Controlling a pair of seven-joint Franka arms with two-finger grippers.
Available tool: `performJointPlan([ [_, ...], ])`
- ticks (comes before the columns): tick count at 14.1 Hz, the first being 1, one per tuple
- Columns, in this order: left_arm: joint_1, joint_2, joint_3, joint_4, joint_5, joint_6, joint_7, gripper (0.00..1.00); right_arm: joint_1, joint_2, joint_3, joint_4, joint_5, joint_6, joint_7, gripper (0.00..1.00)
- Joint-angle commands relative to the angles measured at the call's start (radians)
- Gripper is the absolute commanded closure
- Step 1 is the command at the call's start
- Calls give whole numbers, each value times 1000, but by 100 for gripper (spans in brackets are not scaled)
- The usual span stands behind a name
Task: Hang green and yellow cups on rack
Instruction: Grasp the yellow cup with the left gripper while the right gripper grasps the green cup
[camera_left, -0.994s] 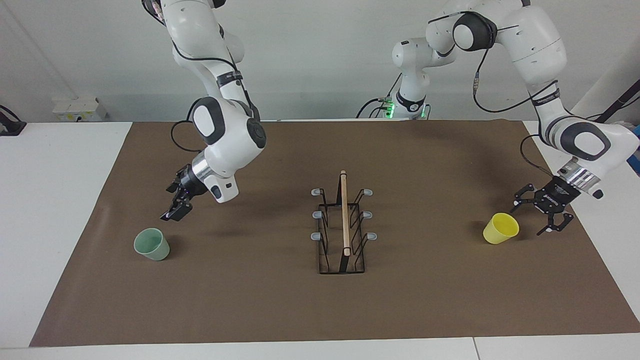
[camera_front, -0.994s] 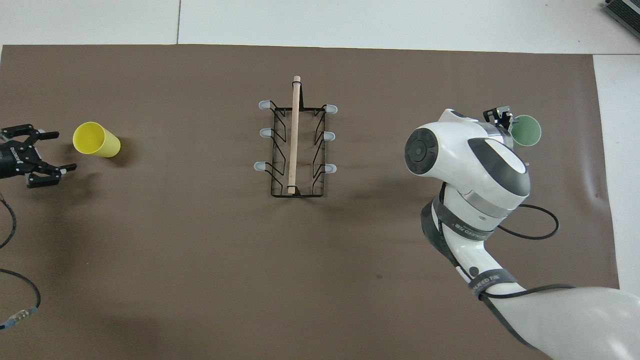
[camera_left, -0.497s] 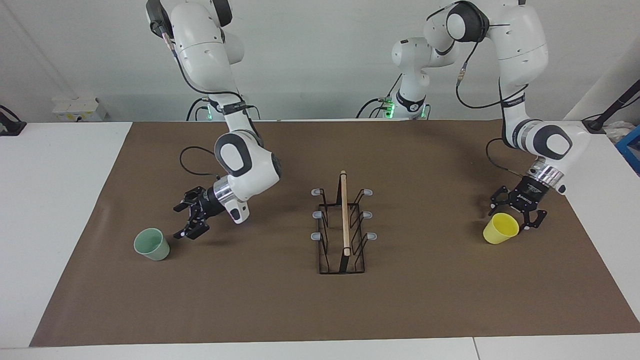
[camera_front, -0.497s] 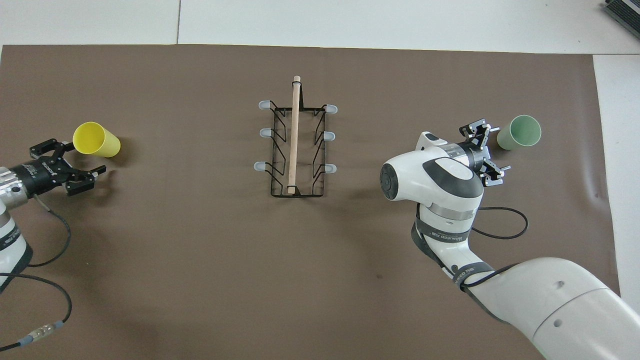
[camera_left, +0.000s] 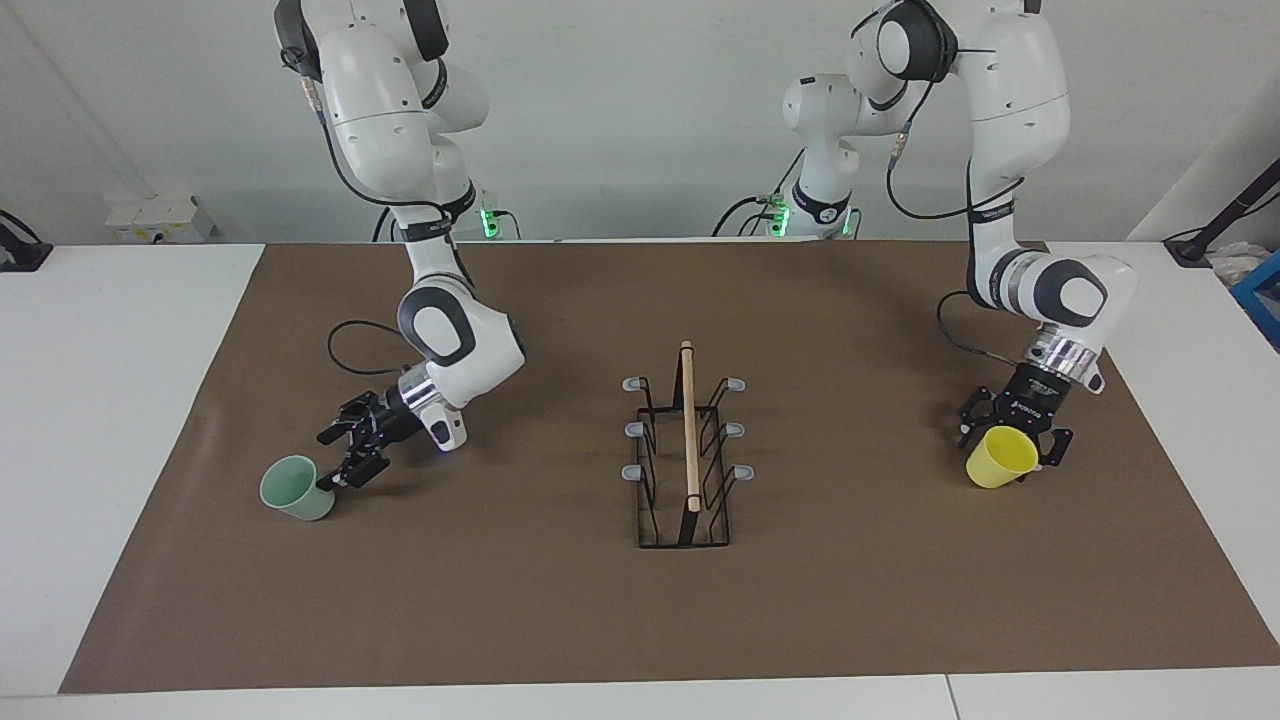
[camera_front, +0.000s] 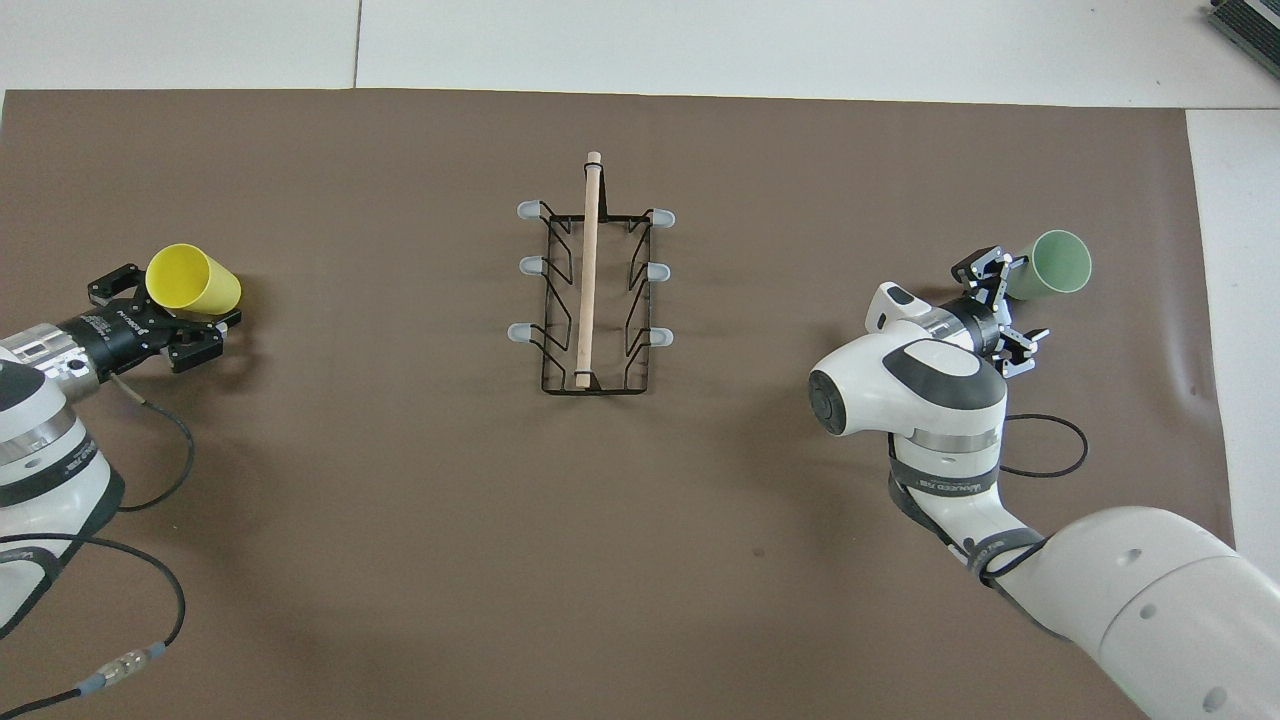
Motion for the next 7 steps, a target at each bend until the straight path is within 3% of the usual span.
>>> performJointPlan([
  [1, -10, -11, -16, 2, -22, 43, 18, 0, -13, 7, 9, -16, -68, 4, 69, 0],
  [4, -10, -3, -24, 34, -13, 51, 24, 0, 4, 5, 9, -16, -69, 4, 69, 0],
  [5, -10, -3, -24, 37, -5, 53, 33, 5, 19, 4, 9, -16, -69, 0, 67, 0],
  [6, -10, -2, -24, 42, -5, 57, 53, 62, 38, 4, 9, -16, -72, 3, 66, 0],
  [7, -8, 0, -36, 45, -14, 75, 72, 73, 41, 5, 9, -16, -98, 7, 61, 0],
])
